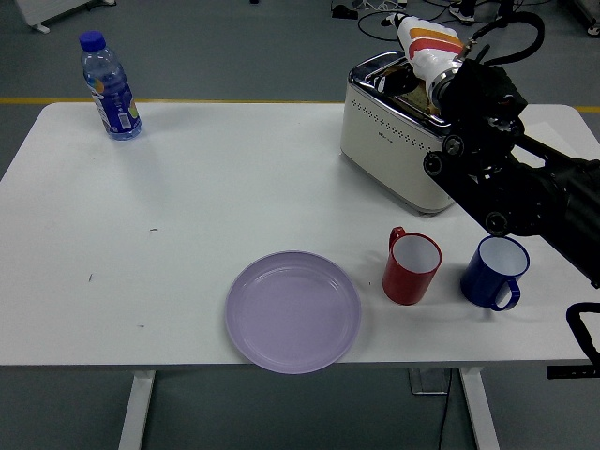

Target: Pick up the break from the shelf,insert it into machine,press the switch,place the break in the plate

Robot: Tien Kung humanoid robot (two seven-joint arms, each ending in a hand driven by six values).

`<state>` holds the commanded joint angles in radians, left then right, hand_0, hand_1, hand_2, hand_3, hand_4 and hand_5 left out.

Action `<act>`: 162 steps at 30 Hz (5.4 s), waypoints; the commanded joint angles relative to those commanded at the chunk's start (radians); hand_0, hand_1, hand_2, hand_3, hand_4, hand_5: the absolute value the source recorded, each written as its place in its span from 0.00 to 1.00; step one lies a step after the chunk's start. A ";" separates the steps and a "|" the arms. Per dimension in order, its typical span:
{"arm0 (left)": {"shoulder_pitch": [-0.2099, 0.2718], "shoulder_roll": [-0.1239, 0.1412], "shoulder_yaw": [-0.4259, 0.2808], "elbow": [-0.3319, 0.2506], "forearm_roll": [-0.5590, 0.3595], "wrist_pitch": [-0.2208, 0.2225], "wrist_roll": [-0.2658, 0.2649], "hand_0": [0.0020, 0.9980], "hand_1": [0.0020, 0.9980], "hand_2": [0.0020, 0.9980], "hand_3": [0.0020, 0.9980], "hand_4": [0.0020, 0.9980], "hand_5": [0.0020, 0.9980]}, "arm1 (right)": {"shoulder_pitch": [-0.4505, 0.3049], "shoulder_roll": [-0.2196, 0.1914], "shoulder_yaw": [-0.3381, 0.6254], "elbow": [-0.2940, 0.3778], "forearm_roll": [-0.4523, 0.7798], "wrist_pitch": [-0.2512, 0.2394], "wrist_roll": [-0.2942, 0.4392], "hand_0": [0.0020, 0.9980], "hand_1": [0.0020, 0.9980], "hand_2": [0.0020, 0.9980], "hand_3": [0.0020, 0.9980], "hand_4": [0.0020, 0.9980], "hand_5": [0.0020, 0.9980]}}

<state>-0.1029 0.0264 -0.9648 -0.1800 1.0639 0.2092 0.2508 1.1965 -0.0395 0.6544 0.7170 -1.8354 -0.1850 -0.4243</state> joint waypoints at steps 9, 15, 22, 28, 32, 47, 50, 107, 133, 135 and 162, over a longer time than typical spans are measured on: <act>-0.005 0.006 0.007 0.000 0.006 0.005 0.001 0.62 0.44 0.45 0.51 0.26 0.82 | 0.072 0.039 -0.032 -0.218 -0.034 0.020 -0.008 0.78 0.71 0.74 0.78 0.79 0.23; -0.007 0.008 0.007 0.000 0.010 0.009 0.001 0.62 0.44 0.45 0.51 0.26 0.82 | 0.093 0.039 -0.031 -0.313 0.000 0.029 -0.012 0.75 0.68 0.69 0.78 0.79 0.23; -0.006 0.009 0.000 0.000 0.021 0.011 0.002 0.62 0.44 0.44 0.51 0.26 0.82 | 0.088 0.039 -0.049 -0.307 0.082 0.047 -0.017 0.65 0.61 0.63 0.75 0.78 0.23; -0.009 0.010 0.001 0.000 0.023 0.011 0.003 0.62 0.44 0.44 0.51 0.26 0.82 | 0.094 0.039 -0.056 -0.302 0.117 0.047 -0.011 0.56 0.57 0.58 0.71 0.77 0.22; -0.010 0.011 0.000 0.000 0.023 0.012 0.003 0.62 0.44 0.44 0.51 0.26 0.82 | 0.097 0.039 -0.064 -0.310 0.127 0.044 -0.005 0.56 0.57 0.58 0.71 0.77 0.22; -0.014 0.012 0.000 0.000 0.022 0.016 0.001 0.62 0.44 0.43 0.51 0.26 0.82 | 0.111 0.039 -0.106 -0.342 0.166 0.015 0.021 0.26 0.36 0.42 0.53 0.67 0.16; -0.015 0.011 -0.001 0.000 0.022 0.017 0.001 0.62 0.44 0.43 0.51 0.26 0.82 | 0.112 0.039 -0.113 -0.346 0.171 0.008 0.030 0.26 0.36 0.42 0.53 0.67 0.16; 0.011 0.007 -0.028 0.000 0.057 0.014 0.012 0.62 0.44 0.42 0.51 0.26 0.82 | 0.114 0.002 0.082 -0.032 0.053 -0.171 0.059 0.11 0.21 0.34 0.44 0.47 0.00; 0.005 0.001 -0.037 0.000 0.052 0.016 0.004 0.62 0.45 0.43 0.50 0.26 0.82 | -0.027 -0.299 -0.081 0.750 0.775 -0.050 -0.060 0.11 0.21 0.34 0.43 0.49 0.00; 0.005 0.000 -0.037 0.000 0.051 0.017 0.004 0.62 0.45 0.43 0.50 0.26 0.82 | -0.031 -0.304 -0.105 0.774 0.826 -0.035 -0.063 0.11 0.21 0.34 0.43 0.49 0.00; 0.001 -0.004 -0.026 0.000 0.038 0.018 0.002 0.62 0.45 0.44 0.51 0.25 0.82 | -0.113 -0.268 -0.436 0.688 0.989 0.058 -0.085 0.11 0.21 0.34 0.43 0.45 0.00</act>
<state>-0.1015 0.0221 -0.9903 -0.1800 1.1017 0.2271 0.2529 1.0835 -0.3075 0.2185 1.4047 -0.8462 -0.1275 -0.5098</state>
